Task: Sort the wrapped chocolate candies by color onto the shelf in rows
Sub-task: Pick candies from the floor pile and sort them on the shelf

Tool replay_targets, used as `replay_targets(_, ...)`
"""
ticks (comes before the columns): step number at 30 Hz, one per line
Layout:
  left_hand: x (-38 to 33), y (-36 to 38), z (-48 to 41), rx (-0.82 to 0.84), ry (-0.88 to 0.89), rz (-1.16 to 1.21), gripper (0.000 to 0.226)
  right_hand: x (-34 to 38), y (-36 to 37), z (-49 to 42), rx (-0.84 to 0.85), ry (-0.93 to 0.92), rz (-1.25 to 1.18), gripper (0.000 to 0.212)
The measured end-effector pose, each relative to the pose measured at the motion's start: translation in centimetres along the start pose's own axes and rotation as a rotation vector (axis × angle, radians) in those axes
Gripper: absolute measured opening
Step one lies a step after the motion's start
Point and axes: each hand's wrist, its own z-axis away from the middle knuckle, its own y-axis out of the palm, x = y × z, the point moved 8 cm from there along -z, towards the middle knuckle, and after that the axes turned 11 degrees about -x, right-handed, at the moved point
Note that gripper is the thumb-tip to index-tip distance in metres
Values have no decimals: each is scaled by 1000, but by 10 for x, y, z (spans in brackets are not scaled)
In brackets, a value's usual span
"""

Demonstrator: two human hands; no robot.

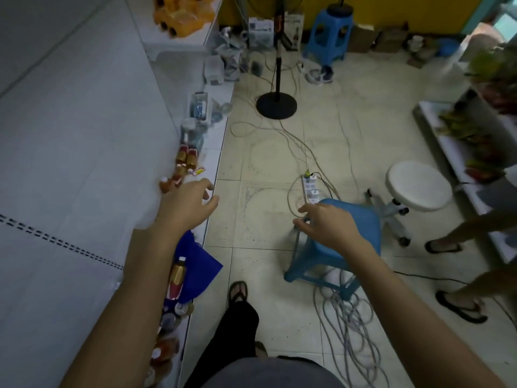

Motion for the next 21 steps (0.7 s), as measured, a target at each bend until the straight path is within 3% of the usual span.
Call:
replay_targets(4, 20, 9, -70, -16, -3, 19, 34, -13, 18, -60, 59, 62, -11, 45)
replay_targets(12, 57, 20, -231, -31, 17, 14, 36, -35, 18, -190, 17, 208, -79, 44)
replay_targets(21, 49, 16, -394, -98, 99, -24, 39, -59, 4, -335, -82, 171, -135, 50)
